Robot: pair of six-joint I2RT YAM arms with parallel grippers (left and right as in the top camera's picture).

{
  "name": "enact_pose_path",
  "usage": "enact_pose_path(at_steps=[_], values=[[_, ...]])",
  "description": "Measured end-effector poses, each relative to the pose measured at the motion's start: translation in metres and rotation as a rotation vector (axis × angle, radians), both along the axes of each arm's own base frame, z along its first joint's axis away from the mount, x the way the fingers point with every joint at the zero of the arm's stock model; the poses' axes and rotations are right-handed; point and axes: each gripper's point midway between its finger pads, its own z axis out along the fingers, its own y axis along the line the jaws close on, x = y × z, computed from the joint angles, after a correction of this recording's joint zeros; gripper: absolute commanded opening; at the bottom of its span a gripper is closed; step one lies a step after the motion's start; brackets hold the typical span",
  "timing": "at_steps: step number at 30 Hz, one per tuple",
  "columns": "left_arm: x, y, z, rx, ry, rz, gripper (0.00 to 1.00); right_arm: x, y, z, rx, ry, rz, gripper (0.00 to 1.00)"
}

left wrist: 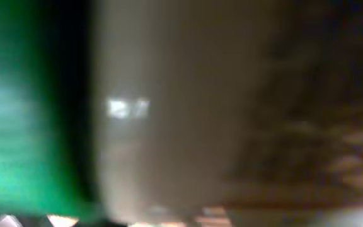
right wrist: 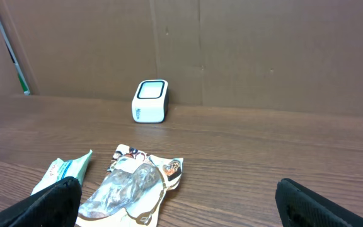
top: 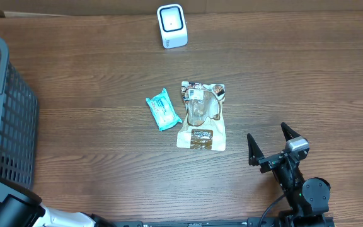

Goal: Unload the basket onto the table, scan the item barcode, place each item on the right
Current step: 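Reach the left gripper into the basket and grasp the green-lidded jar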

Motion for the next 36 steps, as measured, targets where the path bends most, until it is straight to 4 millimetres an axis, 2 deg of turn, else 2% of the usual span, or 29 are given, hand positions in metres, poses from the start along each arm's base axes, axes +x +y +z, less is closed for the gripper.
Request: enact_pose_path(at_steps=[1,9,13,17,21,25,28,32,36], values=[[-0.002,0.001,0.0,0.01,0.009,0.003,0.04,0.0,0.0,0.0,0.0,0.0,0.001,1.0],[-0.004,0.003,0.002,0.025,0.018,0.001,0.04,0.0,0.0,0.0,0.0,0.0,0.001,1.0],[-0.005,-0.009,0.007,-0.039,0.015,-0.001,0.04,0.0,0.0,0.0,0.0,0.0,0.0,1.0],[0.01,-0.014,0.026,-0.103,-0.047,-0.001,0.04,0.0,0.0,0.0,0.0,0.0,0.0,1.0],[0.045,0.003,0.07,-0.079,-0.208,-0.014,0.04,0.0,0.0,0.0,0.0,0.0,0.001,1.0],[0.083,0.017,0.129,-0.038,-0.403,-0.048,0.04,0.0,0.0,0.0,0.0,0.001,0.0,1.0],[0.105,0.02,0.175,-0.003,-0.541,-0.087,0.04,0.0,0.0,0.0,0.0,0.001,0.001,1.0],[0.124,0.011,0.236,0.046,-0.71,-0.144,0.04,0.0,0.0,0.0,0.0,0.0,0.0,1.0],[0.136,-0.016,0.306,0.137,-0.861,-0.247,0.04,0.0,0.0,0.0,0.0,0.0,0.0,1.0]])
